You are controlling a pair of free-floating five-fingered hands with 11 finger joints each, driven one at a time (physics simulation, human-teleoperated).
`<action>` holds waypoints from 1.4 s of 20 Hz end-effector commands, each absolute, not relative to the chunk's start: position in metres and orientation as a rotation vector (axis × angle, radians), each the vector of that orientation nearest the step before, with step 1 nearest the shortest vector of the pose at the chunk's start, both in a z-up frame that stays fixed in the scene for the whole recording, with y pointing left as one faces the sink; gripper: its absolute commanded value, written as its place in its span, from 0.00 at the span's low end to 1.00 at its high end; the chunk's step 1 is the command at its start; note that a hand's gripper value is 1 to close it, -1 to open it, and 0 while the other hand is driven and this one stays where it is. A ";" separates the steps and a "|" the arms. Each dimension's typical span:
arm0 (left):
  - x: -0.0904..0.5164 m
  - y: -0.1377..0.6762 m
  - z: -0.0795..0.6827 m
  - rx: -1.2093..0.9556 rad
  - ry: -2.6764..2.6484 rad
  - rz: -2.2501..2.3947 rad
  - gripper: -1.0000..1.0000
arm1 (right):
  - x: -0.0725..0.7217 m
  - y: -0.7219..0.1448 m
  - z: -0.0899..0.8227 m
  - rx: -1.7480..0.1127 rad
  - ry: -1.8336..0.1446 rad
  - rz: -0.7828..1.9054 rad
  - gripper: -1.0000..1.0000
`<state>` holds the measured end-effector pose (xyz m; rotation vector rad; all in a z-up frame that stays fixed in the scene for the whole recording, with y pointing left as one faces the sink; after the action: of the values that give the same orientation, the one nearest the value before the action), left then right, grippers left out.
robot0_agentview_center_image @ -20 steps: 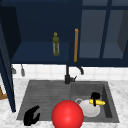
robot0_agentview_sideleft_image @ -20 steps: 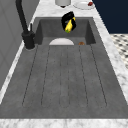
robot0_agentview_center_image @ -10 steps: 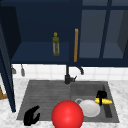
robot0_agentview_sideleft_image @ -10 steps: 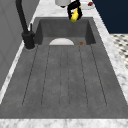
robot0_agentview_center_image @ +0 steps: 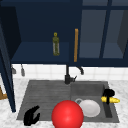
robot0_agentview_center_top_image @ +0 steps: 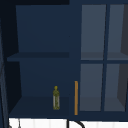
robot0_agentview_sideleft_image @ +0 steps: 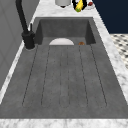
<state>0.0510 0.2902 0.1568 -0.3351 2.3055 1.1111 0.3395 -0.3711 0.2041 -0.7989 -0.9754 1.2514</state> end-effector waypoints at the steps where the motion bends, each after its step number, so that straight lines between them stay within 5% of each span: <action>1: 0.051 0.290 0.157 -0.335 2.305 1.111 0.50 | 0.328 -0.398 0.219 -0.811 -1.012 1.249 1.00; 28: 0.051 0.290 0.157 -0.335 2.305 1.111 0.50 | 0.252 -0.585 0.203 -0.742 -1.062 1.219 1.00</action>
<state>0.0510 0.2902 0.1568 -0.3351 2.3055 1.1111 0.2538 -0.5680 0.2023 -0.7564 -1.0146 1.2179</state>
